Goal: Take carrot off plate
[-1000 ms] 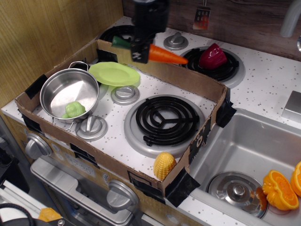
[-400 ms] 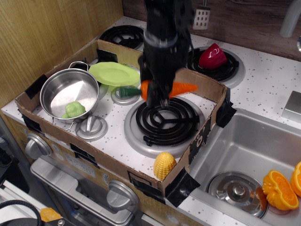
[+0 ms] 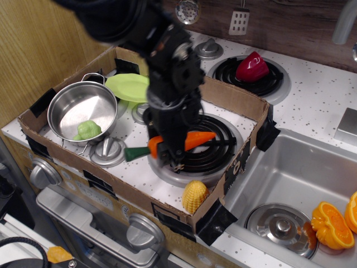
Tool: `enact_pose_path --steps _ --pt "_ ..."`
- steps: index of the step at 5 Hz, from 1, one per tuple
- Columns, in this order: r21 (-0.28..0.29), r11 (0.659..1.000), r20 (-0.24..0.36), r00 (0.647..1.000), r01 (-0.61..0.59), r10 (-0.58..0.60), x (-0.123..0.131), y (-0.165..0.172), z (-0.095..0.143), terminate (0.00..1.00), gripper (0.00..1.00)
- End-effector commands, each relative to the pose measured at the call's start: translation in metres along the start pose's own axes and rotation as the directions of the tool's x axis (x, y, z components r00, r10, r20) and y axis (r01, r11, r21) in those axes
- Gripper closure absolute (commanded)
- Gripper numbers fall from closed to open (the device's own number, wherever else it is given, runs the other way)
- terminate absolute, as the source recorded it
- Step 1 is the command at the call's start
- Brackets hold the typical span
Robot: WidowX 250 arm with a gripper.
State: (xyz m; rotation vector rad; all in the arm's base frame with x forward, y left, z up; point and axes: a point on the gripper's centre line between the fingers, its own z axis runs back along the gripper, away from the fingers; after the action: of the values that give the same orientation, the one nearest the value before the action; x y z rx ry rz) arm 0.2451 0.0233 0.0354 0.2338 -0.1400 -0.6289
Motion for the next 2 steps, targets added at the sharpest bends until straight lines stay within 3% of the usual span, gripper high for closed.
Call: enact_pose_path --steps 1,2 --pt "0.079 0.997 0.067 0.997 0.021 -0.027 -0.0039 0.0192 0.0064 0.0 1.0" --pt "0.087 0.994 0.105 0.992 0.06 -0.069 -0.003 0.0249 0.0056 0.0 0.0"
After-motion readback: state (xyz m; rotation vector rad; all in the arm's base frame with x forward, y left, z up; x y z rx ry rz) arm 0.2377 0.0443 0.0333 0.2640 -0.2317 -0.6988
